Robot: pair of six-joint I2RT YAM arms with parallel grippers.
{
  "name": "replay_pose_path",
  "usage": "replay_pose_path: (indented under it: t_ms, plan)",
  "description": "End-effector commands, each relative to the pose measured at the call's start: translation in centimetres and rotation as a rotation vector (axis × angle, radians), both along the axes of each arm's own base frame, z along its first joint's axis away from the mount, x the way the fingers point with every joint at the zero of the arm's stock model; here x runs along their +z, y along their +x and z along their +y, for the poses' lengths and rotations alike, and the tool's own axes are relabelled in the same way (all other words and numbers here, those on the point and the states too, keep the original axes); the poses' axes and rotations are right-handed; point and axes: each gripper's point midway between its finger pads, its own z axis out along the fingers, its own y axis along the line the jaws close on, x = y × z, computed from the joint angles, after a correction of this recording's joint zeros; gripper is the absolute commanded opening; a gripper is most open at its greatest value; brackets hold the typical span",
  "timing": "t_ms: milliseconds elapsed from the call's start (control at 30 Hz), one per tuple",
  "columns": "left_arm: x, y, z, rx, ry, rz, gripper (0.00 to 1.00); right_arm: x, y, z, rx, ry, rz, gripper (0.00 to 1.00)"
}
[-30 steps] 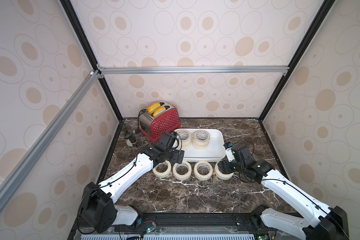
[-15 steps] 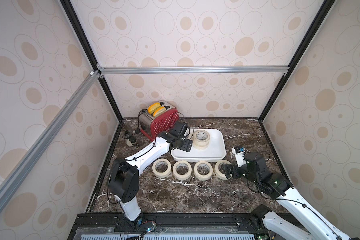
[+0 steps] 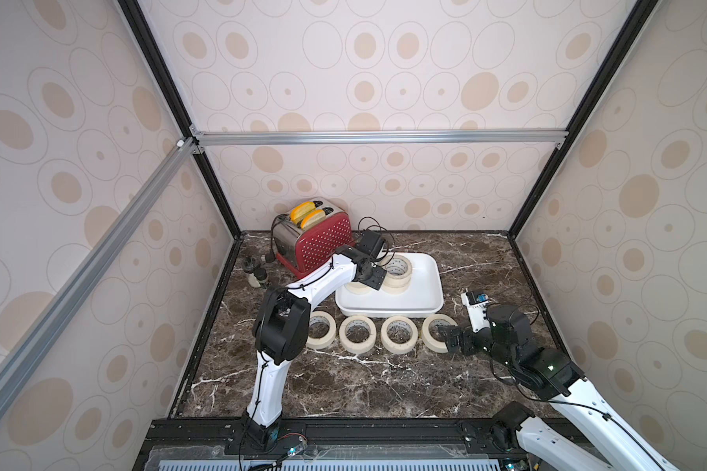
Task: Take out the art tape in the storage box
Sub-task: Pick up the art tape from the storage box.
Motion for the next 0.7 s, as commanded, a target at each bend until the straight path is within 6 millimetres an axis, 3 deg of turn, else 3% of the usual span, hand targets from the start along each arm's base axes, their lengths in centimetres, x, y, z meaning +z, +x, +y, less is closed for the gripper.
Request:
replay_pose_path:
  t_ms: [0, 300, 667]
  plan:
    - [0.6, 1.3, 0.3, -0.018, 0.056, -0.021, 0.78, -0.9, 0.0, -0.6, -0.025, -0.024, 0.023, 1.0]
    - [-1.9, 2.7, -0.6, -0.039, 0.09, 0.026, 0.68, -1.2, 0.2, -0.6, -0.033, -0.037, 0.035, 1.0]
    - [-3.7, 2.8, -0.9, -0.054, 0.089, 0.074, 0.4, -1.9, 0.6, -0.4, -0.038, -0.05, 0.065, 1.0]
